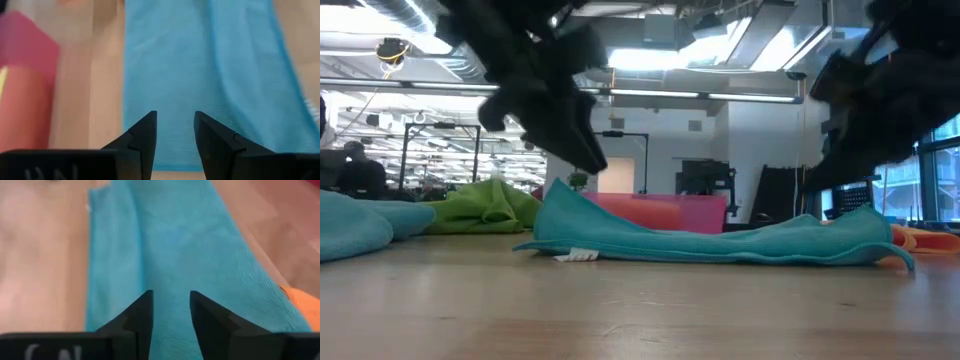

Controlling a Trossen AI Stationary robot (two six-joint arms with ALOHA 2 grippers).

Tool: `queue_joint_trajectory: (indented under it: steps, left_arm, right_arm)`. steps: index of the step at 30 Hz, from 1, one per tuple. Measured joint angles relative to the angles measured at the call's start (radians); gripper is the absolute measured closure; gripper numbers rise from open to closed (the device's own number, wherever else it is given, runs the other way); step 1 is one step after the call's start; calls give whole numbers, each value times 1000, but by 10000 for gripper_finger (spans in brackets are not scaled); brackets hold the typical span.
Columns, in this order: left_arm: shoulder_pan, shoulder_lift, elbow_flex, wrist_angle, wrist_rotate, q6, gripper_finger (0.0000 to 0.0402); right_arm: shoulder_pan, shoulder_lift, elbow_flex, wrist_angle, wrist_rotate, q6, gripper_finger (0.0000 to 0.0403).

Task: Roll microfiber towels into tight, uniform cylinder then place into a basket
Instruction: Roll the left blue microfiber cloth

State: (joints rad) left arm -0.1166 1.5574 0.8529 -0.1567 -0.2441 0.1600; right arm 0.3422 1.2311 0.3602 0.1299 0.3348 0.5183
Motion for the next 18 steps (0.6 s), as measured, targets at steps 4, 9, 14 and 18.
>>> queue_joint_trajectory:
  steps: [4, 9, 14, 18]
  left_arm:
    - [43, 15, 0, -11, 23, 3, 281]
    - [56, 60, -2, 6, 140, 7, 282]
    - [23, 126, 0, 10, 161, 8, 282]
    - [-9, 133, 0, 13, 161, 8, 282]
  right_arm:
    - [-53, 63, 0, 1, -64, -9, 306]
    - [-77, 120, 25, 5, -180, -48, 323]
    - [-69, 160, 63, 4, -265, -80, 325]
    - [-45, 180, 86, 8, -304, -84, 325]
